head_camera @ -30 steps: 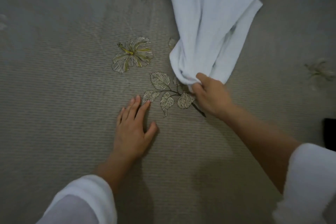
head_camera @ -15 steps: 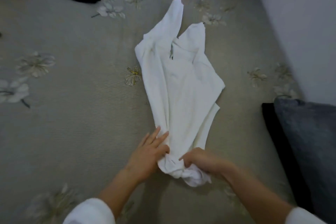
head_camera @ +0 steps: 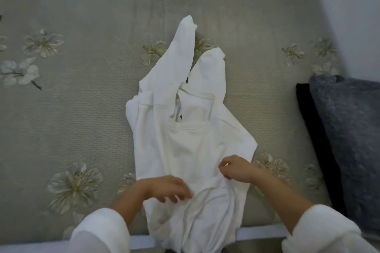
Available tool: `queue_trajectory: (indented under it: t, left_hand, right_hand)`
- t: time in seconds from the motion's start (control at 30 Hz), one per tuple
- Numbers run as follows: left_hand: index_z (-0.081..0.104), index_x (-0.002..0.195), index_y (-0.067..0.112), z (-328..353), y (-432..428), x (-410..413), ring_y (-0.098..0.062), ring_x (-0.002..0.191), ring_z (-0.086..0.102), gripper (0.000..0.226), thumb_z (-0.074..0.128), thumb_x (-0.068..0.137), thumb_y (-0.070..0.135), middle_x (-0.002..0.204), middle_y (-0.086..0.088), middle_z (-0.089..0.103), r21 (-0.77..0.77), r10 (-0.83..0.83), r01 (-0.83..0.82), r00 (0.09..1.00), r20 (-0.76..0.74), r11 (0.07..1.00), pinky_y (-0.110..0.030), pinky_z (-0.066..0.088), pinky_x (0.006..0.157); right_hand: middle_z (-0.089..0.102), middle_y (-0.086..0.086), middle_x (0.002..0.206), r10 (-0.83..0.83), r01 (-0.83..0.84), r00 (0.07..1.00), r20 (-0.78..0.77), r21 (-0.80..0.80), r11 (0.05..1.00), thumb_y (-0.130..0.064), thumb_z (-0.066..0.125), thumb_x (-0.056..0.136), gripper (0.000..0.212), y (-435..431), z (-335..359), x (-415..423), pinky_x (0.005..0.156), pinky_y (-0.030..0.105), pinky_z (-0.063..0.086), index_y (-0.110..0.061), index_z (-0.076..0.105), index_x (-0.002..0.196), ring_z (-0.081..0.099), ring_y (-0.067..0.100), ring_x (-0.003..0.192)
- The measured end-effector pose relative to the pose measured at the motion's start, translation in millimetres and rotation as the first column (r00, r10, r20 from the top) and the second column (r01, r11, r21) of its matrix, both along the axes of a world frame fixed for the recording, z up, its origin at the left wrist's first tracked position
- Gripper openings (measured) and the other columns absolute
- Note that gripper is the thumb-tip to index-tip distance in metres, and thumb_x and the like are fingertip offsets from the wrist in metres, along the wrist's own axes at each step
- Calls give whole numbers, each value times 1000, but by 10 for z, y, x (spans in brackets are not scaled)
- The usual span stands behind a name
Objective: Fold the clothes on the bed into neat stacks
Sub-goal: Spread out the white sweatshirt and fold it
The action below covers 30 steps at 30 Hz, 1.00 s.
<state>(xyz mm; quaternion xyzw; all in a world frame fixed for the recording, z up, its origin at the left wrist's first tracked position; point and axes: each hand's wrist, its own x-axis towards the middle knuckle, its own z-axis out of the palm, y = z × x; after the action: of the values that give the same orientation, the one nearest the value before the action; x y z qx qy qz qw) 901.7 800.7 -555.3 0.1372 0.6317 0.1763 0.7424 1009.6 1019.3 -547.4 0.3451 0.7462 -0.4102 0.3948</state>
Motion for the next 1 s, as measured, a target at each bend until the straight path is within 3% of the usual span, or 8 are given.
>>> queue_trajectory:
  t: [0.07,0.13,0.2,0.27,0.5,0.63,0.8,1.0]
  left_hand:
    - [63,108,19,-100,144,-234,-17,93,64,23,63,89,32,109,-4,67,129,278,-253,930,-242,959,-25,46,75]
    - [60,108,14,-197,301,-498,-19,86,61,22,61,89,26,105,-8,66,275,486,-403,684,-544,873,-29,47,74]
    - [55,114,16,-257,470,-750,-17,85,58,28,60,89,29,107,-4,62,352,529,-423,442,-724,835,-29,45,72]
    - [47,123,18,-308,637,-937,-18,88,57,41,60,88,36,115,-2,54,369,513,-405,346,-786,837,-30,44,72]
    - [21,139,23,-572,977,-1110,-29,90,51,72,66,84,34,121,-11,40,179,311,-318,436,-844,931,-35,41,73]
    - [25,142,27,-642,835,-1038,-21,80,53,58,53,92,18,103,-5,56,203,328,-304,449,-831,931,-30,40,68]
    - [51,91,16,-527,497,-977,-12,60,48,6,53,87,12,71,3,50,107,194,-245,367,-910,964,-27,38,50]
    - [49,86,15,-276,370,-814,-18,73,54,17,56,87,31,82,0,55,-243,-185,-48,512,-839,969,-27,41,61]
  right_hand:
    - [60,-3,90,-81,88,993,-86,84,993,-21,55,89,22,107,-106,-55,67,22,42,-12,65,107,57,13,82]
    - [58,0,98,-121,145,982,-145,166,975,-23,54,91,30,236,-183,-167,71,23,40,-14,59,119,55,14,88]
    - [56,3,111,-54,110,976,-210,267,957,-24,53,93,39,371,-247,-313,75,23,37,-17,50,131,52,15,92]
    - [48,8,127,61,52,955,-291,364,930,-22,51,93,49,474,-291,-487,82,28,41,-21,40,141,50,21,105]
    - [-10,8,158,519,-413,855,-6,598,687,-19,52,88,83,558,-490,-1005,110,55,18,-47,2,148,2,33,143]
    - [5,16,154,660,-600,719,217,673,433,-21,54,88,56,536,-591,-917,107,56,22,-29,32,138,11,37,140]
    - [49,4,112,508,-306,845,-168,628,716,-37,46,89,29,556,-427,-488,85,34,35,-18,49,111,47,25,106]
    - [46,-3,60,505,-97,676,-537,615,783,-46,74,69,42,306,111,25,51,20,22,-14,49,58,47,17,50]
